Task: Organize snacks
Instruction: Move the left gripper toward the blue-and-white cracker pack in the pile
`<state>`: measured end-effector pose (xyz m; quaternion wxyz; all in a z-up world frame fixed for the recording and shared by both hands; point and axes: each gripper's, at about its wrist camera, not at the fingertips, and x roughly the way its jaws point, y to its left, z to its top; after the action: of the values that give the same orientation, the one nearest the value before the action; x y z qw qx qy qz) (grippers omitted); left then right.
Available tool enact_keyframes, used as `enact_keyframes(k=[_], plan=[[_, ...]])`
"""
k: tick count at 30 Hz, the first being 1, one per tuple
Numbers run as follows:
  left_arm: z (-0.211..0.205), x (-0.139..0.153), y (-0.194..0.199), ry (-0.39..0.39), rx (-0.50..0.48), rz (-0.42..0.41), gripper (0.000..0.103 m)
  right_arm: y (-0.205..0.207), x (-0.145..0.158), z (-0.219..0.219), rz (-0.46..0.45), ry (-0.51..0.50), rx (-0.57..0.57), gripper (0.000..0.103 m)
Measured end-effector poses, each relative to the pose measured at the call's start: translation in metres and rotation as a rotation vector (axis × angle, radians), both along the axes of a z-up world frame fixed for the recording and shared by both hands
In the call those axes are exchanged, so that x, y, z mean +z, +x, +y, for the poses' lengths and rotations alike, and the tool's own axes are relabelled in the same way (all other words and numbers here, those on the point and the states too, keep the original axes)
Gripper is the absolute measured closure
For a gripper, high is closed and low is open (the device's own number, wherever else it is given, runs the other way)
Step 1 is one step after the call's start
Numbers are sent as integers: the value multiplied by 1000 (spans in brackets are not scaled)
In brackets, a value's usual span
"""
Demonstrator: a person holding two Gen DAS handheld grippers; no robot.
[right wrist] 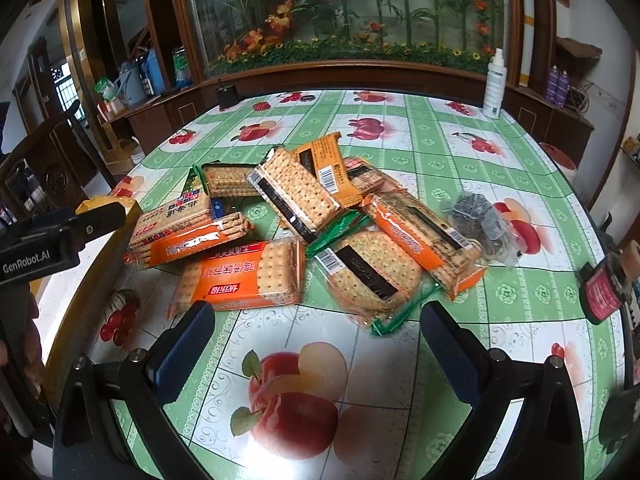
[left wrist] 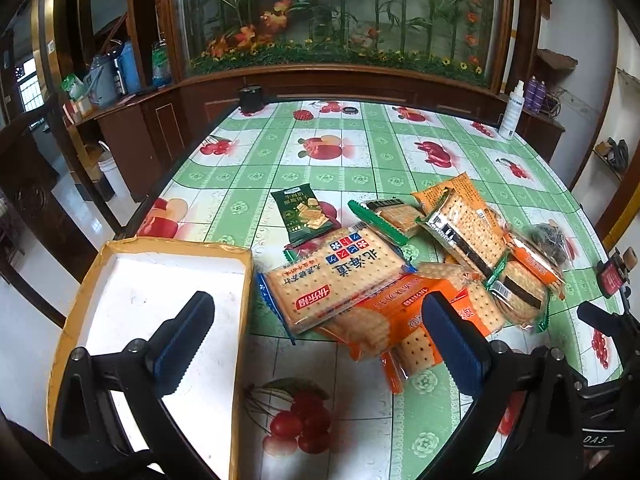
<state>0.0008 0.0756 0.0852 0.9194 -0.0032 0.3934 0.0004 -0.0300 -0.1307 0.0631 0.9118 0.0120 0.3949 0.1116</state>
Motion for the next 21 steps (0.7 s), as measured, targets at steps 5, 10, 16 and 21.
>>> enact_keyframes(k=[5,10,16,21], plan=[[-5,-1,7,-10,-44,24,0,2,0,4,2,1,21,1],[-23,-4,10,9,-125,42,0,3,-3,-1,8,-1,14,1],[-43,-13,13,23,-217,65,0,2,-7,-11,24,11,-6,1],[-37,-16,17,13,-202,80,0,2,-7,-12,26,8,-10,1]])
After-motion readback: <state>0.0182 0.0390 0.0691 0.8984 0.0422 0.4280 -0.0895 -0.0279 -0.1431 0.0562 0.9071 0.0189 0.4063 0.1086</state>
